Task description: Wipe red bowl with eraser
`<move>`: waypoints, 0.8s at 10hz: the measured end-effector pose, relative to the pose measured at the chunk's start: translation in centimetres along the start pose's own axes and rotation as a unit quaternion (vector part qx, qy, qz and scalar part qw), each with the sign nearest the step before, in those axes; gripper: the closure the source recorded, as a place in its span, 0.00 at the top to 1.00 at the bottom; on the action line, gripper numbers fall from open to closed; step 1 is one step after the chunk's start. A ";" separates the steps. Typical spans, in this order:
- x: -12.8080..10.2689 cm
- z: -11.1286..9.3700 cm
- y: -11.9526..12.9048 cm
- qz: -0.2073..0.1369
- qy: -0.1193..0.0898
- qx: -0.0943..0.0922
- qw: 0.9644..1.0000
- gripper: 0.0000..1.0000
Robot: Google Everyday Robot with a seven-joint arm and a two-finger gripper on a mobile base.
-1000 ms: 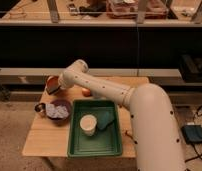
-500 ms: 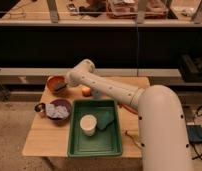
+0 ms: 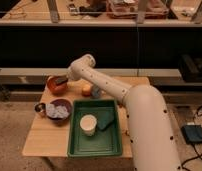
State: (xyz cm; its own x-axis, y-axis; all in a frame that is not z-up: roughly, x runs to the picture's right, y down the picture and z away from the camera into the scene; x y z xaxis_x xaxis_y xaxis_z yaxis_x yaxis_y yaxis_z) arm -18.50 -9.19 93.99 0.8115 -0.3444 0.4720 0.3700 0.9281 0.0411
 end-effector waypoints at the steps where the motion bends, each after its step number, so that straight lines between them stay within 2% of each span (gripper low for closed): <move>1: 0.6 0.6 -0.3 0.003 0.000 -0.001 1.000 0.00; 3: 1.0 2.1 -1.3 0.003 -0.007 0.002 1.000 0.00; 6: -0.2 4.1 -3.3 -0.013 -0.018 0.003 1.000 0.00; 8: -0.9 4.7 -4.3 -0.027 -0.028 0.008 0.999 0.00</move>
State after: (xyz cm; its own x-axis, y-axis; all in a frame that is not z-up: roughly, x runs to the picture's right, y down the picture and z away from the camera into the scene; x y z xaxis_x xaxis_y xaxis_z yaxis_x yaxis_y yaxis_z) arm -22.96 -12.16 97.53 0.7635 -0.3863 0.5175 0.4057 0.9104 0.0811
